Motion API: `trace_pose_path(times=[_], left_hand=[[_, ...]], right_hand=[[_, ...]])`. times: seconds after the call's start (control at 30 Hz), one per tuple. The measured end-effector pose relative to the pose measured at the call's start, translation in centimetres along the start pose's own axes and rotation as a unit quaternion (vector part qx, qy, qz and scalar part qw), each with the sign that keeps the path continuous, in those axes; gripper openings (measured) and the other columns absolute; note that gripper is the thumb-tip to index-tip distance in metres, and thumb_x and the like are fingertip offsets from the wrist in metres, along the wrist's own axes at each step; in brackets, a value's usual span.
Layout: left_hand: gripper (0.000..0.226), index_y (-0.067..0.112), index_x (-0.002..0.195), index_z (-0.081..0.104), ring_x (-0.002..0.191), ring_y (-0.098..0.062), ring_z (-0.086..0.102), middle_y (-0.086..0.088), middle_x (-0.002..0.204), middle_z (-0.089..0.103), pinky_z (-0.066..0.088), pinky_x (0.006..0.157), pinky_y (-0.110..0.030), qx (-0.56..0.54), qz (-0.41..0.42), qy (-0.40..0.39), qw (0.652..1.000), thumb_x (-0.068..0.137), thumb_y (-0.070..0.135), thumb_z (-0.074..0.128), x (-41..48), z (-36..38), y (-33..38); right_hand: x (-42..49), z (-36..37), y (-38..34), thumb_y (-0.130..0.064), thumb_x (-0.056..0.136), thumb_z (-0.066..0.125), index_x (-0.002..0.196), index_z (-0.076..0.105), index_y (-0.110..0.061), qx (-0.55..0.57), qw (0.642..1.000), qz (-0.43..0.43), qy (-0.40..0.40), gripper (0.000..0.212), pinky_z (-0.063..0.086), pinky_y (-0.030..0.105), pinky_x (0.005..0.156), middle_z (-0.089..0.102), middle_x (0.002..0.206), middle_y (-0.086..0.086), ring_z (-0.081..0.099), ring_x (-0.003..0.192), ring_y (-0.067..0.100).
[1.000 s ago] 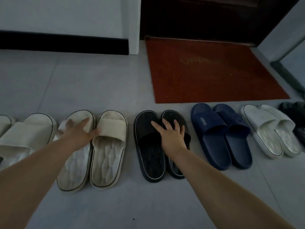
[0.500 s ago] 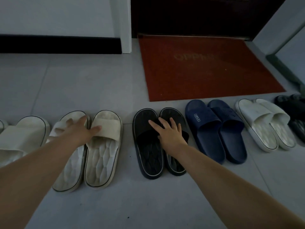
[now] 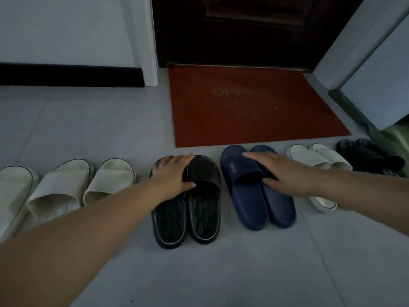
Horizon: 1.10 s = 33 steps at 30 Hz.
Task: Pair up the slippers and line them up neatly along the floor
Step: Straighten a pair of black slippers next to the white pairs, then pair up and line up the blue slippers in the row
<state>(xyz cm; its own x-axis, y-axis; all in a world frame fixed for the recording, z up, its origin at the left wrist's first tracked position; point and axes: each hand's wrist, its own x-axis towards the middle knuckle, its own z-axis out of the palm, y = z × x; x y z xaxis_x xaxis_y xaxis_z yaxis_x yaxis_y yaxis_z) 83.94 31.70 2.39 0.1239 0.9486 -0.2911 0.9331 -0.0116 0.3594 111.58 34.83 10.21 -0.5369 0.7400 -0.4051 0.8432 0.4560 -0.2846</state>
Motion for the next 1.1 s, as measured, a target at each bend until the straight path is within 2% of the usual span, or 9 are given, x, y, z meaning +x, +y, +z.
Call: trace_pose_path(times=[0.07, 0.17, 0.2, 0.27, 0.4, 0.57, 0.8, 0.97, 1.1], left_hand=[[0.085, 0.034, 0.146, 0.009, 0.142, -0.027, 0.021, 0.000, 0.156, 0.020, 0.019, 0.115, -0.051, -0.049, 0.002, -0.025, 0.998, 0.081, 0.045, 0.062, 0.8, 0.9, 2.0], [0.086, 0.033, 0.145, 0.016, 0.140, -0.022, 0.027, 0.000, 0.153, 0.028, 0.009, 0.118, -0.050, -0.156, -0.007, -0.042, 0.987, 0.078, 0.039, 0.068, 1.7, 2.4, 4.1], [0.085, 0.033, 0.145, 0.018, 0.139, -0.021, 0.029, 0.001, 0.152, 0.032, 0.004, 0.119, -0.049, -0.166, -0.006, -0.036, 0.985, 0.077, 0.037, 0.069, 1.8, 2.8, 4.5], [0.079, 0.035, 0.143, 0.022, 0.140, -0.019, 0.027, 0.003, 0.151, 0.034, -0.003, 0.117, -0.049, -0.146, -0.017, -0.020, 0.989, 0.079, 0.036, 0.068, 2.1, 3.2, 4.3], [0.061, 0.045, 0.141, 0.022, 0.146, -0.022, 0.003, 0.009, 0.156, 0.018, -0.005, 0.113, -0.058, -0.077, -0.117, -0.041, 0.989, 0.090, 0.033, 0.053, 1.7, 4.4, 1.9], [0.052, 0.049, 0.140, 0.018, 0.146, -0.025, -0.005, 0.010, 0.156, 0.015, -0.004, 0.109, -0.064, -0.060, -0.173, -0.014, 0.983, 0.096, 0.031, 0.038, 2.2, 5.6, 2.2], [0.059, 0.044, 0.139, 0.024, 0.145, -0.027, 0.003, 0.007, 0.153, 0.025, -0.003, 0.107, -0.067, -0.052, -0.219, 0.055, 0.973, 0.090, 0.017, 0.041, 2.4, 6.3, 2.0], [0.058, 0.044, 0.139, 0.023, 0.144, -0.030, 0.003, 0.005, 0.153, 0.024, 0.000, 0.108, -0.067, -0.060, -0.234, 0.046, 0.969, 0.091, 0.019, 0.043, 2.2, 5.9, 1.6], [0.056, 0.042, 0.141, 0.023, 0.144, -0.032, 0.003, 0.004, 0.154, 0.022, 0.000, 0.109, -0.065, -0.053, -0.225, 0.037, 0.972, 0.092, 0.020, 0.042, 2.0, 5.5, 1.9]], right_hand=[[-2.1, -1.6, 2.8, -0.016, 0.087, 0.056, 0.143, 0.011, -0.040, 0.000, 1.000, 0.016, -0.005, 0.075, 0.037, 0.030, 0.104, 0.032, 0.148, 0.002, 0.042, 0.126, 0.016], [-2.4, -1.1, 5.3, -0.020, 0.084, 0.065, 0.144, 0.016, -0.036, 0.099, 0.995, 0.019, 0.013, 0.079, 0.028, 0.003, 0.092, 0.034, 0.146, -0.002, 0.033, 0.125, 0.001], [-1.9, -0.3, 6.0, -0.022, 0.082, 0.067, 0.144, 0.016, -0.035, 0.134, 0.991, 0.021, 0.023, 0.081, 0.027, 0.003, 0.091, 0.035, 0.146, -0.002, 0.031, 0.123, -0.002], [-0.4, 1.5, 6.9, -0.027, 0.081, 0.069, 0.145, 0.015, -0.033, 0.169, 0.985, 0.021, 0.038, 0.084, 0.027, 0.016, 0.097, 0.034, 0.148, -0.001, 0.030, 0.124, 0.000], [1.9, 3.8, 7.7, -0.034, 0.079, 0.069, 0.145, 0.010, -0.034, 0.124, 0.992, 0.023, -0.023, 0.089, 0.029, 0.028, 0.107, 0.027, 0.152, 0.000, 0.030, 0.136, 0.015], [2.1, 3.8, 8.3, -0.034, 0.082, 0.066, 0.144, 0.011, -0.038, 0.142, 0.990, 0.007, -0.003, 0.083, 0.025, 0.023, 0.103, 0.025, 0.153, -0.002, 0.026, 0.139, 0.016], [0.8, 3.9, 9.4, -0.030, 0.084, 0.064, 0.146, 0.010, -0.031, 0.137, 0.989, 0.055, -0.004, 0.082, 0.030, 0.030, 0.107, 0.026, 0.151, 0.007, 0.031, 0.136, 0.023], [0.1, 4.0, 9.7, -0.027, 0.084, 0.063, 0.146, 0.012, -0.028, 0.137, 0.988, 0.069, 0.000, 0.080, 0.028, 0.026, 0.103, 0.026, 0.151, 0.008, 0.031, 0.136, 0.022], [0.0, 4.0, 9.5, -0.027, 0.084, 0.063, 0.146, 0.013, -0.028, 0.127, 0.990, 0.067, -0.007, 0.080, 0.029, 0.030, 0.106, 0.026, 0.151, 0.007, 0.030, 0.137, 0.023]])
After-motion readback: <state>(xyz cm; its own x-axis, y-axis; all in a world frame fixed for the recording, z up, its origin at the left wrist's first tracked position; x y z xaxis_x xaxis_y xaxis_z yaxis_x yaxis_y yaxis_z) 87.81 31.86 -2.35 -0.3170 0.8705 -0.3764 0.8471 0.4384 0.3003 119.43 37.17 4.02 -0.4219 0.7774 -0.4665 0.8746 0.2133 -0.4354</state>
